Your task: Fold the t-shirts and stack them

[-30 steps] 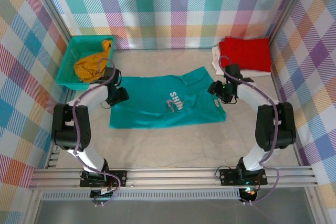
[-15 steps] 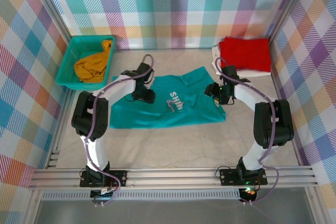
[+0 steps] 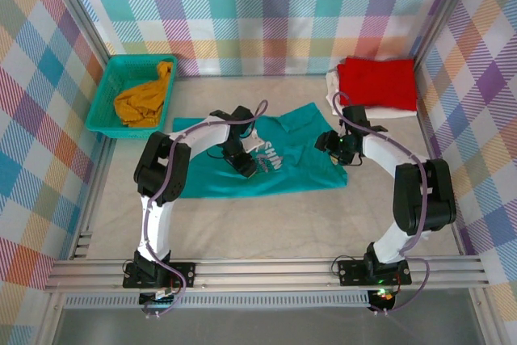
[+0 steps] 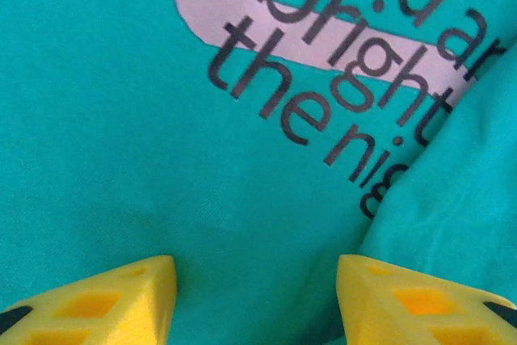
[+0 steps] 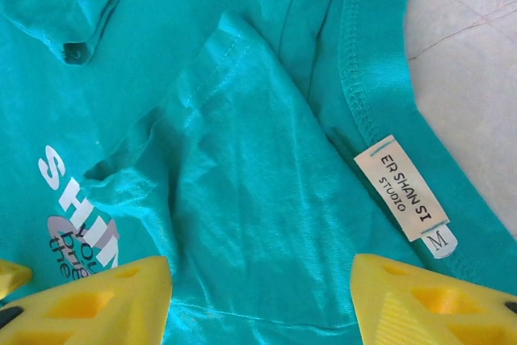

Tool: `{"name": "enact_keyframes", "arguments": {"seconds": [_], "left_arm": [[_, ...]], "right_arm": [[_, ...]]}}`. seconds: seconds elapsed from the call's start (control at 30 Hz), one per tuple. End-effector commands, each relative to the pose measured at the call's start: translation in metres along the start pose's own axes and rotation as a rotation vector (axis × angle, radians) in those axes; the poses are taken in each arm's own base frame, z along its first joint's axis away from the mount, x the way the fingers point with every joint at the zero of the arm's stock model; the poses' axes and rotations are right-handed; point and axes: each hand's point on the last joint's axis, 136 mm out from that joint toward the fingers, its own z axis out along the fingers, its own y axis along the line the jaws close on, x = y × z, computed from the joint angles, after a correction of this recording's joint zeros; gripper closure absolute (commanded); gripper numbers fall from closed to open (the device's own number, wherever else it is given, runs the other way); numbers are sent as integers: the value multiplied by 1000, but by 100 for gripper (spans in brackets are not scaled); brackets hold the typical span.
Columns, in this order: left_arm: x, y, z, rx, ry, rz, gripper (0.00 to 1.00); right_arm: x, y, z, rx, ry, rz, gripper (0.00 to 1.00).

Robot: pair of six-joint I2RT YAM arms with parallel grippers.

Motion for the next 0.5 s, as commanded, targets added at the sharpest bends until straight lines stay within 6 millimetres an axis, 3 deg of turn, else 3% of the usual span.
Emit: {"name": "enact_keyframes", "arguments": {"seconds": [0.0, 0.1, 0.47], "left_arm": [[4, -25, -16, 61, -14, 68, 46], [0, -34, -24, 79, -57, 90, 45], [10, -10, 5, -29, 32, 115, 44]], "right_arm": [[-1, 5, -6, -22, -11, -27, 38], [-2, 5, -6, -21, -14, -28, 37], [-1, 11, -10, -54, -19, -27, 37]]}}
